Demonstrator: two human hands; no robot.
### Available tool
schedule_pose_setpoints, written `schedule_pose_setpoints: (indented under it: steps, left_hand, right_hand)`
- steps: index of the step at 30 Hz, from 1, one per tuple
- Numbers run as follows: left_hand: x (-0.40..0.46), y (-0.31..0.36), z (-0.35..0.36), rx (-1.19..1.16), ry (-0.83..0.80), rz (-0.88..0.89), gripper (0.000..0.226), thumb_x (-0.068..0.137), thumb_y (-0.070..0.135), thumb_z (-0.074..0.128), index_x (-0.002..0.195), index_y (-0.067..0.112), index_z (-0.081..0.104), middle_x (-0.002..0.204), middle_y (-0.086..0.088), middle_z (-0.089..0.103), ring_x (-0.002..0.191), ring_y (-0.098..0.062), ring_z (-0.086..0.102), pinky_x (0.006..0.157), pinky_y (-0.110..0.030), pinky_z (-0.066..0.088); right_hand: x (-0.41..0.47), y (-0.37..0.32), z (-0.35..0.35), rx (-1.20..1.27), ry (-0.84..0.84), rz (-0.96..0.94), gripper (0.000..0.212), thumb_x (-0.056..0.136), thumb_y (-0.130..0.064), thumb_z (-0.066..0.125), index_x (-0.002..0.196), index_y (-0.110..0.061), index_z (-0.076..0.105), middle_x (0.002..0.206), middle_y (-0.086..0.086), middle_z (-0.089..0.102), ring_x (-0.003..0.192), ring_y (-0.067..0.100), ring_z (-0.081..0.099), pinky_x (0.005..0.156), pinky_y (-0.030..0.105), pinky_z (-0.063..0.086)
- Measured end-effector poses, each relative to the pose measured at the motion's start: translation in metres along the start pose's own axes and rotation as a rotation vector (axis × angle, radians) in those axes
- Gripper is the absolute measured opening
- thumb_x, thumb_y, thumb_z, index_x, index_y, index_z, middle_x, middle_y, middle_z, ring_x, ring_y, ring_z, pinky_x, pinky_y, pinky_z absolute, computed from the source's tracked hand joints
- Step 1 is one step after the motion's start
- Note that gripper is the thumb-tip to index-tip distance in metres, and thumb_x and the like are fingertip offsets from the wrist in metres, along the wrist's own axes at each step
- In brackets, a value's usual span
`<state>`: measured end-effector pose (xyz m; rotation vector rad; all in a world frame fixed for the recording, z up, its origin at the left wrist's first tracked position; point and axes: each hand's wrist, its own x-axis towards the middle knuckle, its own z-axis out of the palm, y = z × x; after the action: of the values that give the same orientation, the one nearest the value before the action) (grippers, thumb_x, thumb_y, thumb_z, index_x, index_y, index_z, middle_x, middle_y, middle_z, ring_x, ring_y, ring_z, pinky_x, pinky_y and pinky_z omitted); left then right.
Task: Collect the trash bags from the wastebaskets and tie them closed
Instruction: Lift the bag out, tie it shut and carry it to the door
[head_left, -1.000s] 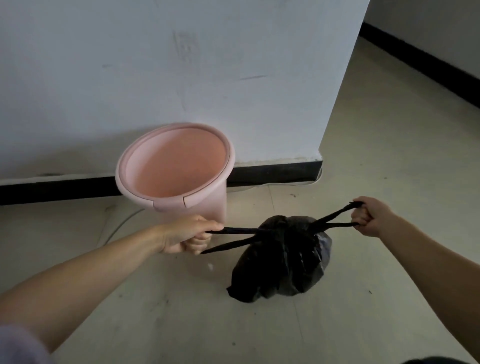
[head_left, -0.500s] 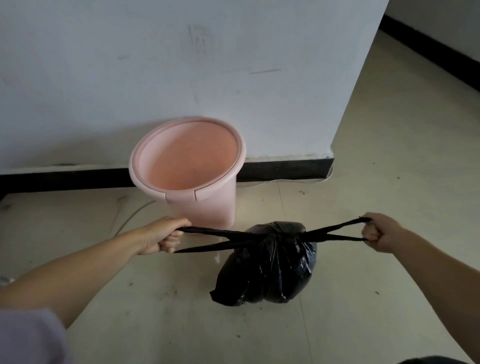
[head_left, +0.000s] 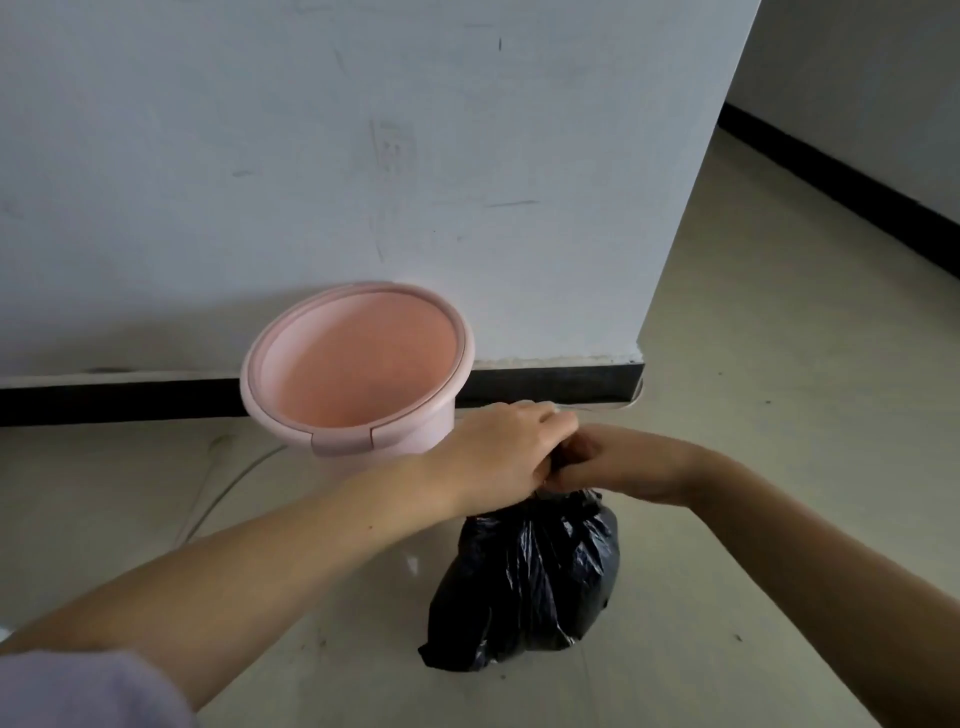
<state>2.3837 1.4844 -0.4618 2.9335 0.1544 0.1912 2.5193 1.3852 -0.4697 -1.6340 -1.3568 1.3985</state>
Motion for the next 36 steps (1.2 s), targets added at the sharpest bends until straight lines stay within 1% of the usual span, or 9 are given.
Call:
schedule_pose_setpoints:
  steps: [3,6,9,12,15,17,27,30,36]
  left_hand:
    - [0.003,-0.009,0.007,-0.180,0.072,-0.019,0.040,0.079,0.006,0.054,0.119,0.008,0.049,0.116,-0.008,0.047,0.109,-0.024,0.047,0.079,-0.036,0.042]
    - [0.002,-0.014,0.016,-0.584,-0.097,-0.035,0.054,0.074,0.008,0.051,0.128,0.010,0.047,0.128,-0.004,0.051,0.120,-0.014,0.048,0.103,-0.031,0.040]
    - [0.003,-0.016,0.027,-0.912,-0.288,-0.163,0.031,0.083,0.018,0.061,0.112,0.007,0.060,0.099,0.006,0.069,0.084,0.003,0.062,0.082,-0.020,0.048]
    - [0.005,-0.029,0.042,-1.156,-0.274,-0.323,0.023,0.082,0.029,0.065,0.076,0.008,0.068,0.067,0.004,0.068,0.075,-0.015,0.064,0.096,-0.038,0.047]
    - [0.008,-0.044,0.054,-1.398,-0.136,-0.473,0.028,0.093,0.019,0.057,0.065,0.014,0.056,0.038,0.009,0.038,0.038,-0.010,0.038,0.085,-0.044,0.048]
    - [0.010,-0.052,0.063,-1.363,-0.132,-0.500,0.038,0.095,0.023,0.054,0.057,0.018,0.047,0.038,0.010,0.026,0.035,-0.008,0.023,0.069,-0.032,0.045]
    - [0.013,-0.049,0.096,-0.988,-0.290,-0.609,0.036,0.094,0.034,0.054,0.063,0.016,0.055,0.048,0.005,0.046,0.045,-0.007,0.043,0.050,-0.018,0.033]
    - [0.009,-0.028,0.064,-0.864,-0.325,-0.565,0.031,0.092,0.031,0.058,0.062,0.025,0.054,0.056,0.010,0.051,0.048,0.004,0.047,0.050,-0.011,0.033]
    - [0.010,-0.002,-0.037,-0.823,-0.326,-0.570,0.030,0.094,0.033,0.054,0.066,0.020,0.057,0.067,-0.001,0.058,0.061,-0.012,0.052,0.057,-0.023,0.035]
  right_hand:
    - [-0.007,-0.010,0.002,-0.139,0.082,0.017,0.023,0.083,-0.018,0.057,0.101,-0.004,0.058,0.086,0.007,0.069,0.080,0.019,0.059,0.088,0.048,0.046]
    - [-0.013,-0.010,-0.004,-0.163,0.102,0.025,0.014,0.090,-0.018,0.057,0.080,-0.008,0.059,0.067,0.010,0.062,0.062,0.010,0.055,0.072,0.028,0.042]
    - [-0.012,-0.007,-0.006,-0.212,0.098,0.048,0.020,0.091,-0.022,0.057,0.077,-0.009,0.061,0.062,0.007,0.058,0.056,0.011,0.053,0.062,0.018,0.042]
    - [-0.006,0.006,-0.012,-0.309,0.248,0.073,0.022,0.091,-0.027,0.056,0.081,-0.008,0.060,0.059,-0.002,0.052,0.051,0.007,0.051,0.054,0.019,0.041]
    - [0.002,0.030,-0.012,-0.361,0.402,0.078,0.023,0.094,-0.028,0.051,0.074,-0.019,0.057,0.056,-0.007,0.044,0.044,0.002,0.039,0.048,0.017,0.034]
    - [0.007,0.047,-0.007,-0.415,0.432,0.075,0.025,0.096,-0.028,0.048,0.073,-0.021,0.054,0.057,-0.008,0.044,0.044,0.003,0.038,0.046,0.016,0.032]
    - [0.010,0.089,0.007,-0.445,0.365,0.213,0.018,0.098,-0.023,0.044,0.081,-0.019,0.043,0.064,-0.010,0.046,0.061,0.014,0.046,0.059,0.027,0.032]
    - [-0.009,0.060,0.009,-0.413,0.320,0.313,0.018,0.099,-0.026,0.041,0.086,-0.015,0.048,0.078,0.005,0.059,0.071,0.025,0.056,0.065,0.038,0.045]
    - [-0.053,-0.049,-0.011,-0.407,0.256,0.379,0.023,0.099,-0.028,0.037,0.098,-0.009,0.050,0.086,0.009,0.059,0.078,0.030,0.058,0.072,0.045,0.049]
